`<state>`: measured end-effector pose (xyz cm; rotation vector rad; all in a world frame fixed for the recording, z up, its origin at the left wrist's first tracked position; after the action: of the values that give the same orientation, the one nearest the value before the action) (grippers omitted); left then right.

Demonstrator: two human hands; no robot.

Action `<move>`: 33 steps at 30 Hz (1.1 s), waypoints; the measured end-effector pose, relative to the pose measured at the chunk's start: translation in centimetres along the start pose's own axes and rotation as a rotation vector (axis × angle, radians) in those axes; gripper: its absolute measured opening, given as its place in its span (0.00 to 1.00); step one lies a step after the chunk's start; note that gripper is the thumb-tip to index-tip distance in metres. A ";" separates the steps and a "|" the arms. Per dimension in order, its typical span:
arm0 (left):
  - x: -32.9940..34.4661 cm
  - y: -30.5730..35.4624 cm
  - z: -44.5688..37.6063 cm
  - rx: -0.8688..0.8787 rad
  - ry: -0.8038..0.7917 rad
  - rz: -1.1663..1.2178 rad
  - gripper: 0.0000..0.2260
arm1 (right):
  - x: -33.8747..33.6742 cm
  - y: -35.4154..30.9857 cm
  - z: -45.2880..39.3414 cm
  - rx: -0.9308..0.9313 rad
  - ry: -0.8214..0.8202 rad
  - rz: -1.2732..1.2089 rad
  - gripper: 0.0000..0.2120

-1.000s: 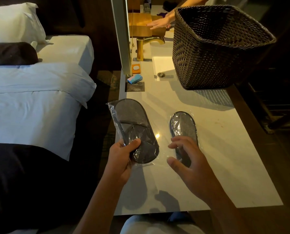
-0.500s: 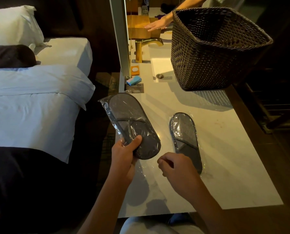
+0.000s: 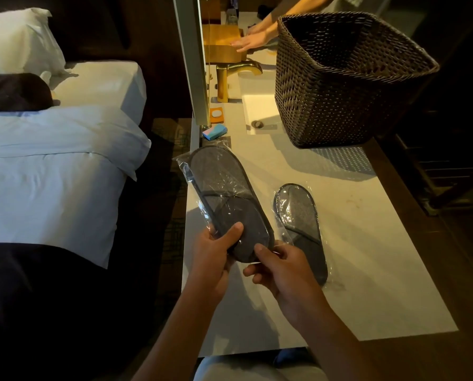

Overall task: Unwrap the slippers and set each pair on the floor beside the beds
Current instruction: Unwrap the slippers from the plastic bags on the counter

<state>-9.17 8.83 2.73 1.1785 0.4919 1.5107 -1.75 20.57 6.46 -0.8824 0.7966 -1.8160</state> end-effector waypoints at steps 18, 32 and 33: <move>0.4 2.9 -5.9 -0.002 0.058 -0.015 0.15 | -1.4 1.0 1.0 -0.026 -0.003 -0.012 0.06; 0.8 5.3 -9.7 0.013 0.026 -0.019 0.19 | -4.2 3.6 2.2 0.086 0.021 0.062 0.06; 0.9 5.2 -9.8 0.015 0.020 -0.018 0.19 | -4.3 3.7 2.0 0.092 0.020 0.063 0.07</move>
<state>-20.08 10.80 3.23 1.1684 0.5264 1.5071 2.91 22.96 3.54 -0.7727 0.7398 -1.7940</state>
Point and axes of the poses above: each hand's wrist, its own z-axis away from the middle knuckle, its own x-axis out of the palm, y = z × x, the point moved 6 cm from there along -z, towards the middle knuckle, and after that the axes turned 8 degrees about -y, right-handed, at the moved point
